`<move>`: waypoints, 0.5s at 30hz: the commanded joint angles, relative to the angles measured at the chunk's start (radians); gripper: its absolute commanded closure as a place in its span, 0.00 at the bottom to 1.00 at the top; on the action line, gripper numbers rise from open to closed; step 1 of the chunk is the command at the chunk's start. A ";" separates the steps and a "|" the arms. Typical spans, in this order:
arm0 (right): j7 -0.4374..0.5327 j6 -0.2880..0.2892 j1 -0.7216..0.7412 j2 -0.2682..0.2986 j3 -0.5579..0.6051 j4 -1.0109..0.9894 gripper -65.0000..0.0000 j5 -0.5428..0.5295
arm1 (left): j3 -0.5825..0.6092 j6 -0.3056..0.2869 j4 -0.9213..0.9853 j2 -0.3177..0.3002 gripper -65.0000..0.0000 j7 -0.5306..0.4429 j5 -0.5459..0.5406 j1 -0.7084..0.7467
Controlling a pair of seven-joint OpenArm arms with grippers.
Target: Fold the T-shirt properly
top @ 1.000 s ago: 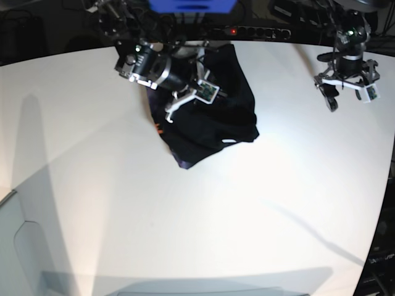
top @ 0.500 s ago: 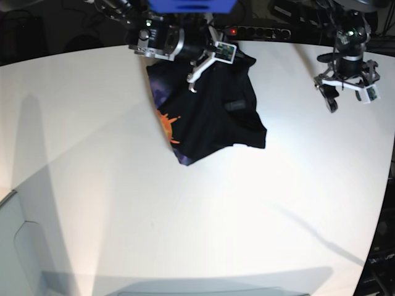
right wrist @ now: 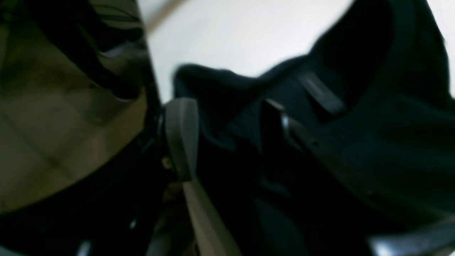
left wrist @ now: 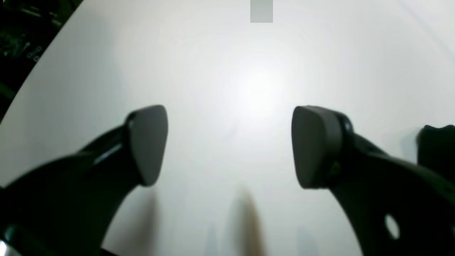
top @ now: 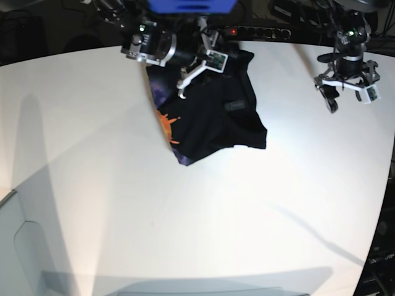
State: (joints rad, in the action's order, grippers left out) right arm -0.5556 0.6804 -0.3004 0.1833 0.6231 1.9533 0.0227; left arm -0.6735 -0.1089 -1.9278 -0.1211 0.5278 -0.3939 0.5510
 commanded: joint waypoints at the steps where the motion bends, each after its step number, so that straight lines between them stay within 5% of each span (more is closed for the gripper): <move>1: 0.022 0.018 0.016 -0.015 -0.002 0.014 0.55 -0.016 | -0.010 0.002 -0.028 -0.012 0.19 -0.022 -0.004 0.002; 15: 0.032 0.018 0.103 -0.137 -0.024 -0.205 0.55 -0.017 | -0.105 0.002 -0.029 -0.004 0.19 -0.022 -0.006 0.008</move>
State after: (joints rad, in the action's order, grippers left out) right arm -0.5522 0.6804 -0.2024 0.0574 0.5976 1.7294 0.0242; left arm -0.7719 -0.1089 -1.9388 -0.1158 0.5274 -0.3954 0.5518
